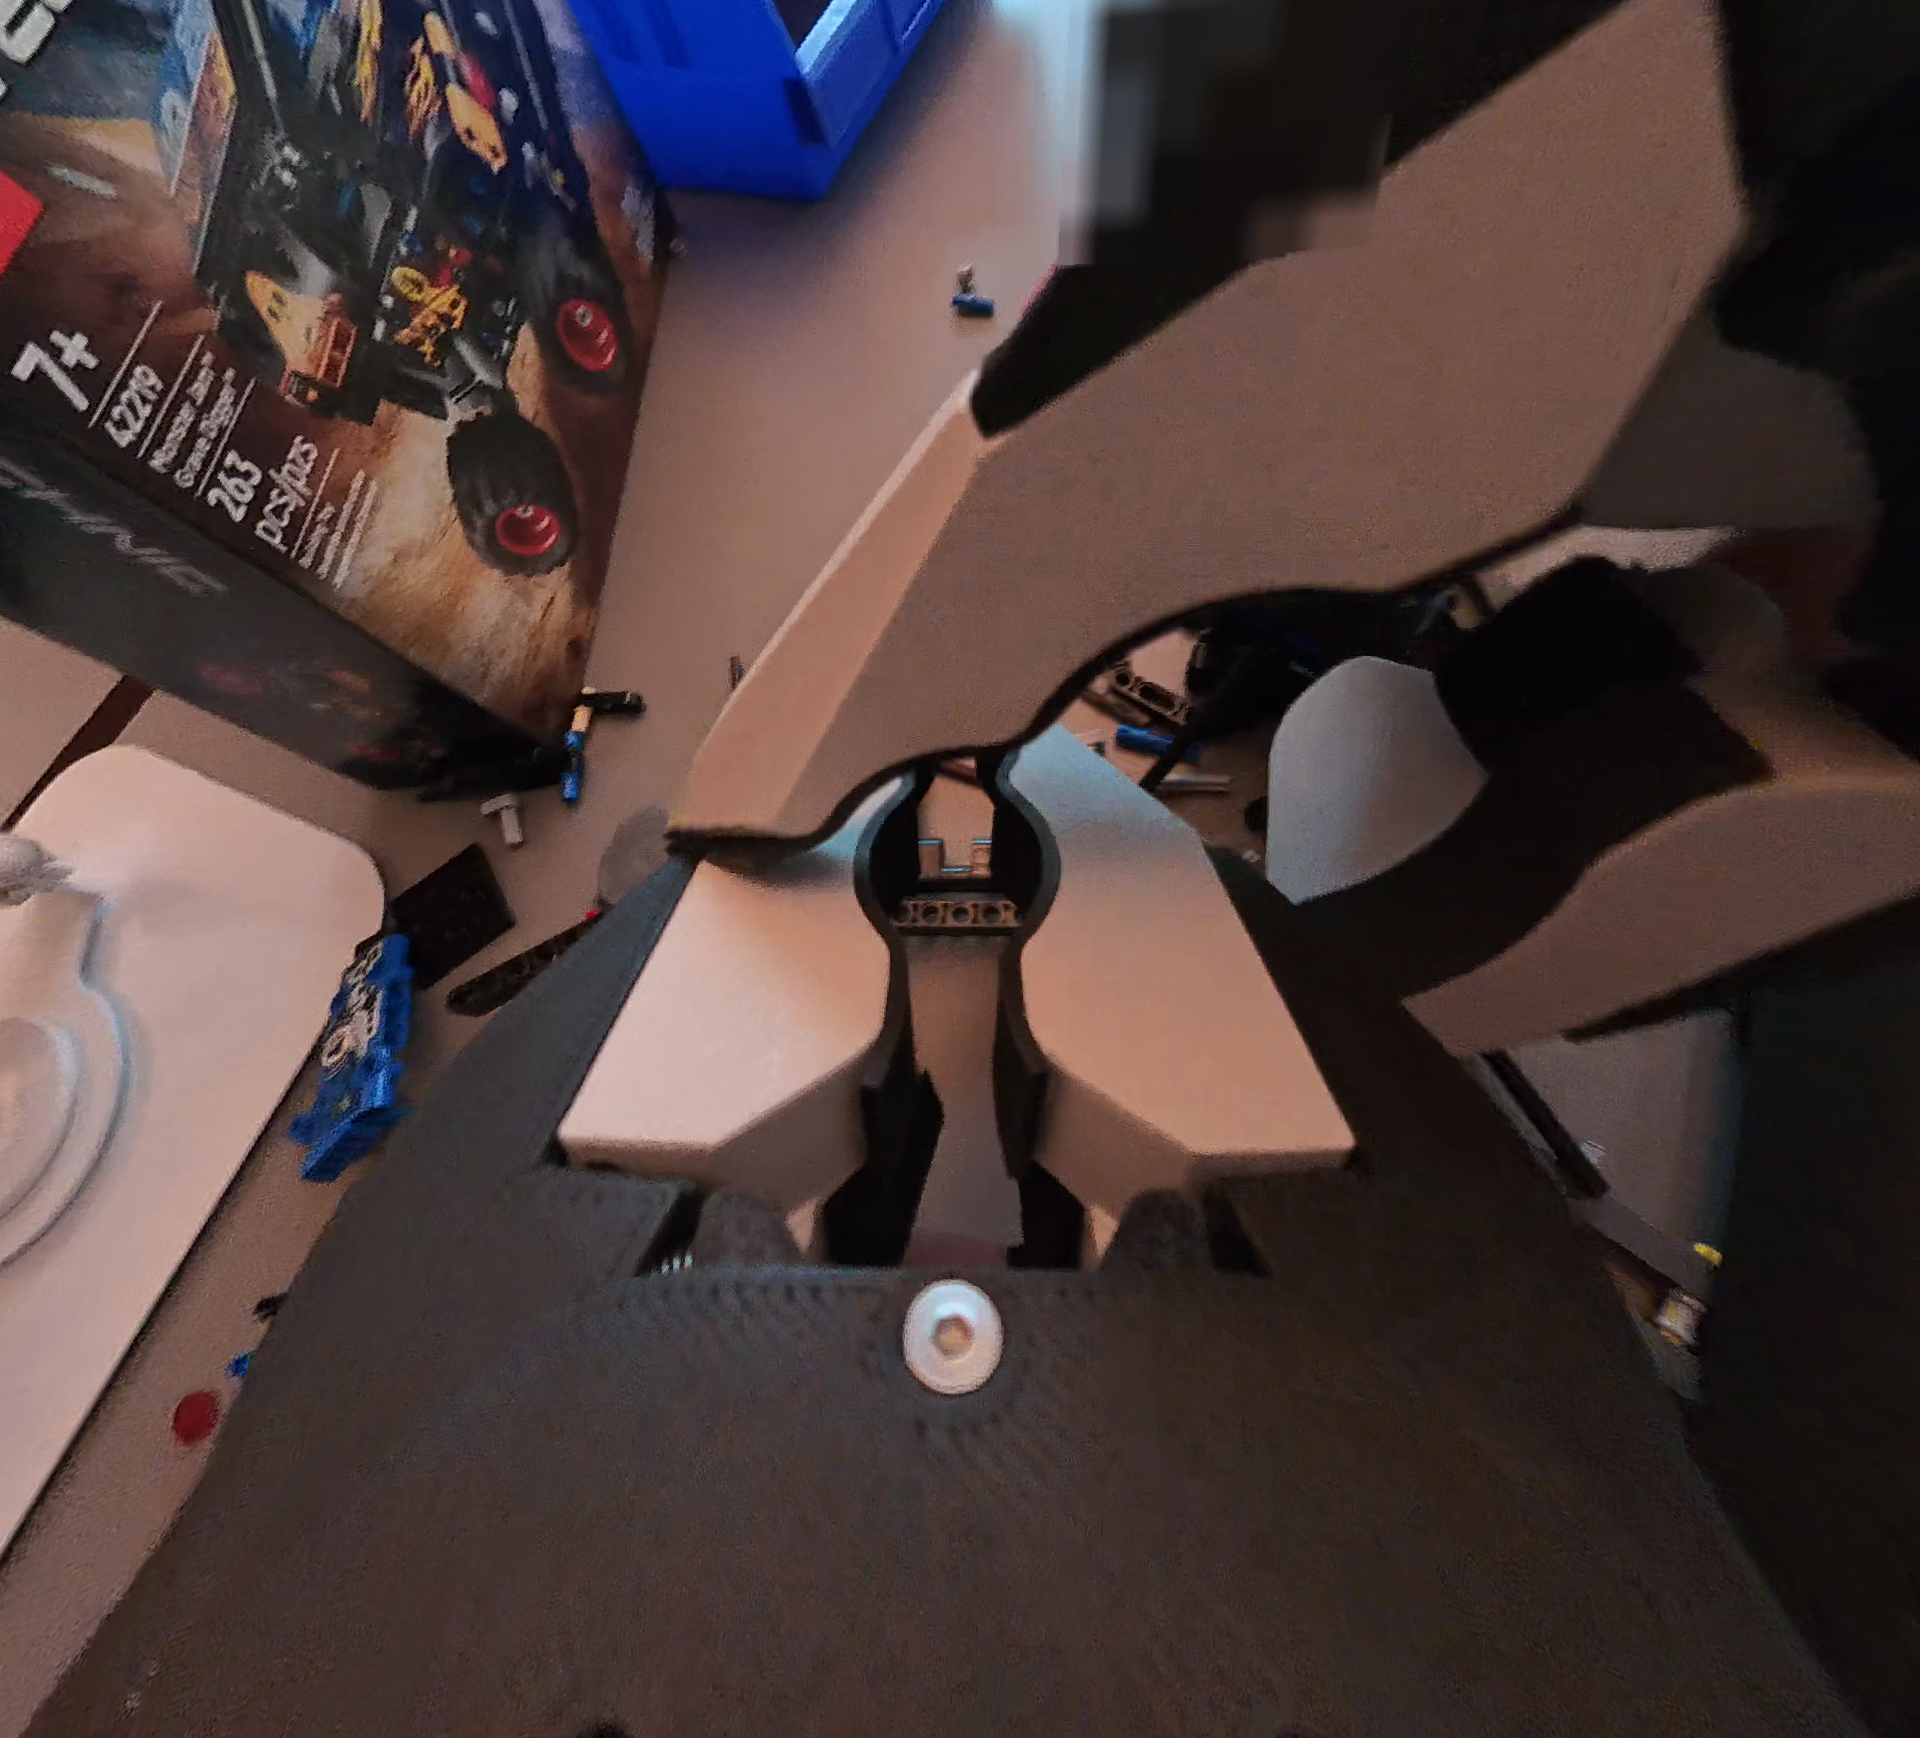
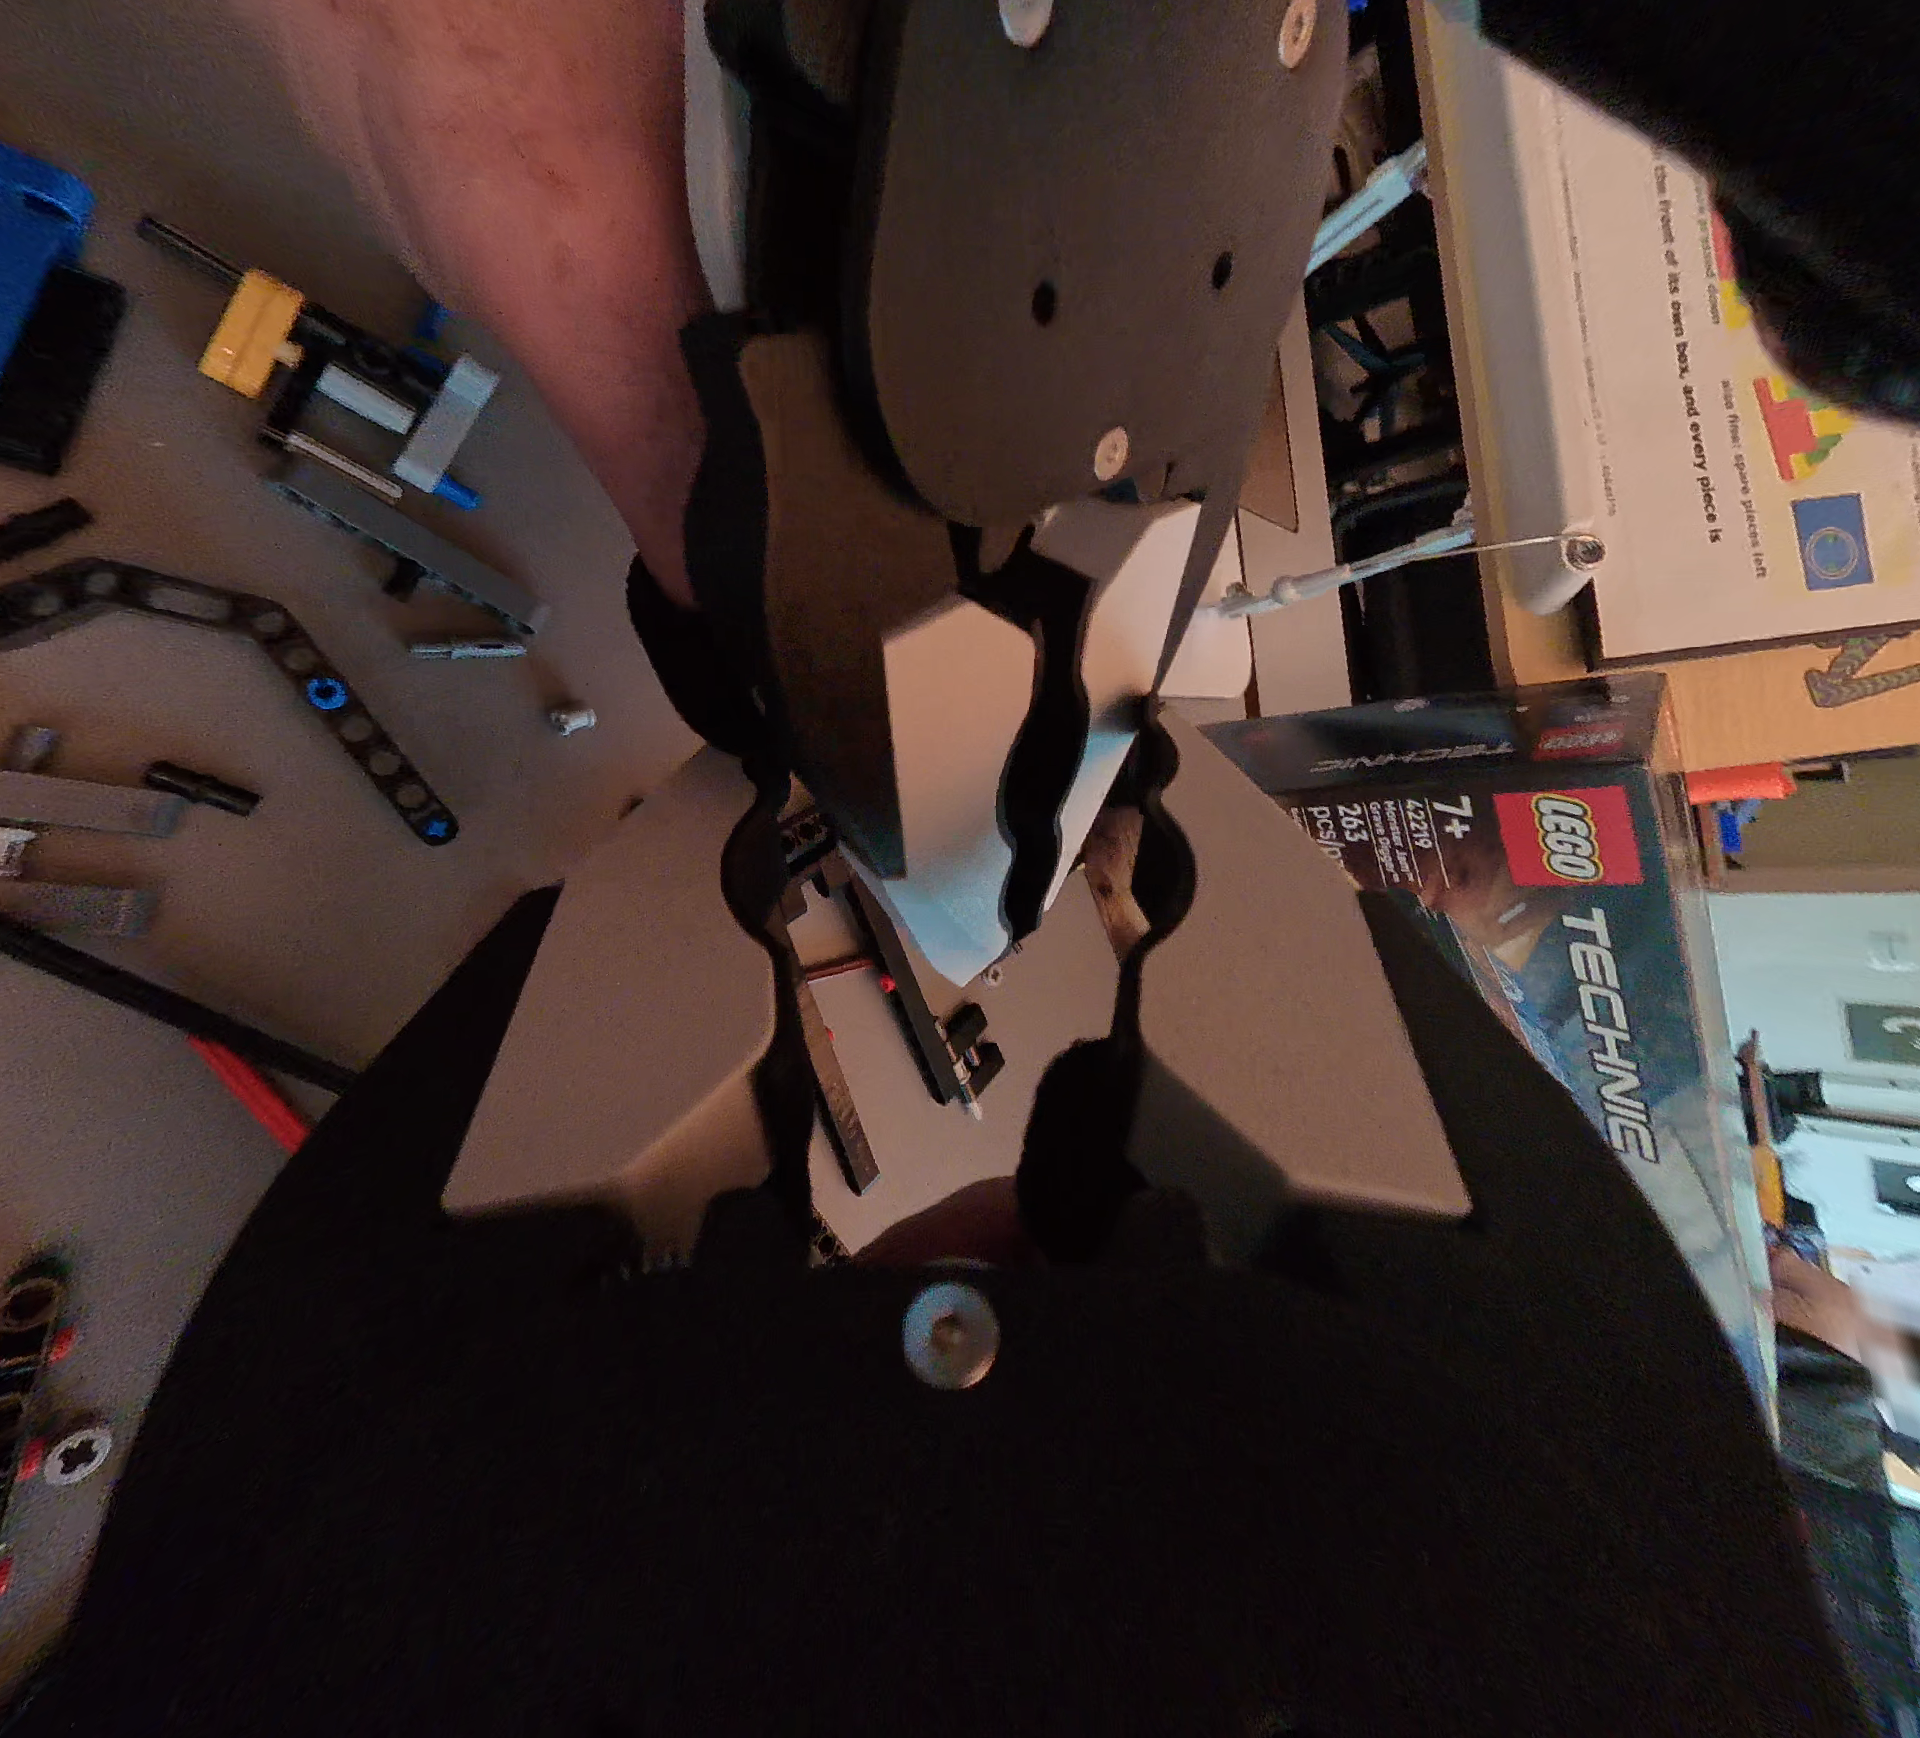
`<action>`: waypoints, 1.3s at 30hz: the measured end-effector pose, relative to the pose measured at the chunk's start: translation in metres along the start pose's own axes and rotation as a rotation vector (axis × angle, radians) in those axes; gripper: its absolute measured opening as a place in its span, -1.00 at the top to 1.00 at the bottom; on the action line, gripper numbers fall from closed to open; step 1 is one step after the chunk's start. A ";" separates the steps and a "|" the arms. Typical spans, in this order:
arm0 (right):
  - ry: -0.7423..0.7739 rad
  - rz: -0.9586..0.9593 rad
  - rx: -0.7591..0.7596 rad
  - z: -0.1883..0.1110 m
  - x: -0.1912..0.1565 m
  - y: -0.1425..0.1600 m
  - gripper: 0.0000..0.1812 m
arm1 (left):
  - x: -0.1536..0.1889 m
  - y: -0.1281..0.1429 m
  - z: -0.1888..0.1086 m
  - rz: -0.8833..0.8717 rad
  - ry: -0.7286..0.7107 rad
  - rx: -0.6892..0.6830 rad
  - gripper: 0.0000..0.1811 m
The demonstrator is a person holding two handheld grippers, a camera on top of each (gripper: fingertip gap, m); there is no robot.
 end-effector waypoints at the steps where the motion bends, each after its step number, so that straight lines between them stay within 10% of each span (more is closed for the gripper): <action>1: 0.012 0.005 -0.011 0.001 0.000 0.000 0.28 | -0.001 0.000 0.001 -0.010 -0.012 -0.013 0.96; 19: 0.048 -0.060 0.204 -0.050 -0.007 -0.029 0.45 | -0.009 -0.010 -0.005 -0.041 0.004 0.135 0.94; 23: -0.031 0.035 0.215 -0.032 -0.013 -0.033 0.03 | -0.008 -0.010 0.000 -0.011 -0.056 0.108 0.94; 39: 0.085 -0.031 0.158 -0.024 -0.022 -0.028 0.26 | -0.007 0.003 0.015 0.013 -0.104 -0.015 0.74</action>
Point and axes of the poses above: each gripper's, where its closed fingertips meet, z out along the fingers, y out of its underside, x = y × z across the jaws, the point moved 7 cm from there along -z, back along the fingers, and after that the axes turned 11 degrees about -x, right-handed, at the moved point
